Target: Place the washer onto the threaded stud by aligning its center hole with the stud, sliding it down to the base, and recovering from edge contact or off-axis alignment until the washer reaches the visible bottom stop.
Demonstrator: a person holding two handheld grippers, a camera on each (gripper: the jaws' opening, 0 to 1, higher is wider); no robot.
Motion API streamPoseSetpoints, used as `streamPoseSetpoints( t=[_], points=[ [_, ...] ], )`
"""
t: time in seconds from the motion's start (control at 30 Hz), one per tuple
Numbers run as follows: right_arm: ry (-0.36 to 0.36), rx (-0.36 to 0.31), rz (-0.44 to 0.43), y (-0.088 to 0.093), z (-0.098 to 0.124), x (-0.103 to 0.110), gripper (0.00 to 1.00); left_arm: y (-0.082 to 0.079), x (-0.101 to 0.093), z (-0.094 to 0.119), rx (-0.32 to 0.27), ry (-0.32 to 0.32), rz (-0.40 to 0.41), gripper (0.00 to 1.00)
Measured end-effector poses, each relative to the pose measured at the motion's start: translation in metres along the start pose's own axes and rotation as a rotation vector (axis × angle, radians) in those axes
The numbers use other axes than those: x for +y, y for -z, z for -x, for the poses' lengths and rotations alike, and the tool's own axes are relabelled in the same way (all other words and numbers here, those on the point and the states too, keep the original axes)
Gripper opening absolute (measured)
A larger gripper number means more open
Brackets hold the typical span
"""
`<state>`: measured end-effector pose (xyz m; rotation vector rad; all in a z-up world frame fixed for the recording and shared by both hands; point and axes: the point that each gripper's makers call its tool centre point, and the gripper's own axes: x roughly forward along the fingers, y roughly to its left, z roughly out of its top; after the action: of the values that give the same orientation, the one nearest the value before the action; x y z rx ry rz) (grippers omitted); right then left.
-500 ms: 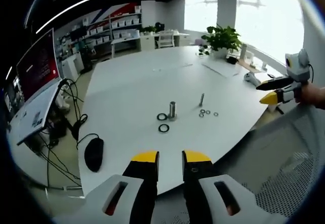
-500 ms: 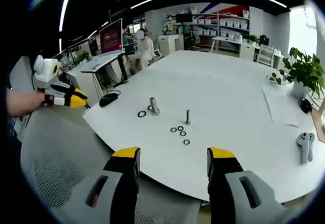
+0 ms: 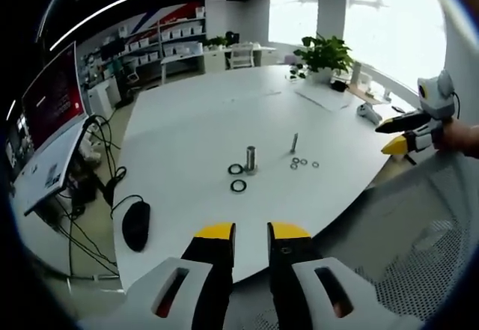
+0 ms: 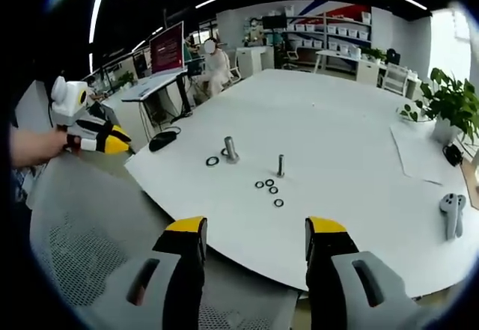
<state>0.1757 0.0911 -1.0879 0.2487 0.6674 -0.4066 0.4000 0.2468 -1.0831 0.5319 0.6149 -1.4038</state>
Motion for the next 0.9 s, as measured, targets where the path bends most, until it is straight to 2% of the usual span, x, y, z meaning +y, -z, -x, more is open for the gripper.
streamPoseSetpoints(
  t=[0.23,0.33,0.5,0.6,0.7,0.83,0.9],
  points=[
    [-0.012,0.009,0.01,0.003,-0.002,0.0,0.54,0.0,-0.014,0.001,0.024,0.016,-0.011,0.15],
    [-0.017,0.013,0.014,0.004,-0.002,0.002,0.54,0.005,-0.005,-0.004,0.028,0.015,-0.01,0.15],
    [-0.021,0.01,0.007,0.005,-0.002,0.0,0.54,0.01,-0.007,-0.007,0.06,0.024,-0.006,0.15],
    [-0.029,0.014,0.004,0.007,0.001,0.004,0.53,0.01,-0.007,-0.008,0.051,0.026,-0.03,0.14],
    [-0.031,0.029,0.026,0.008,0.0,0.004,0.52,0.007,-0.01,-0.005,0.051,0.028,-0.016,0.15],
    [-0.046,0.033,0.022,0.01,0.0,0.006,0.52,0.012,-0.001,-0.007,0.06,0.026,-0.003,0.15],
    [-0.051,0.042,0.043,0.011,-0.001,0.007,0.52,0.011,-0.013,-0.005,0.067,0.024,-0.022,0.15]
  ],
)
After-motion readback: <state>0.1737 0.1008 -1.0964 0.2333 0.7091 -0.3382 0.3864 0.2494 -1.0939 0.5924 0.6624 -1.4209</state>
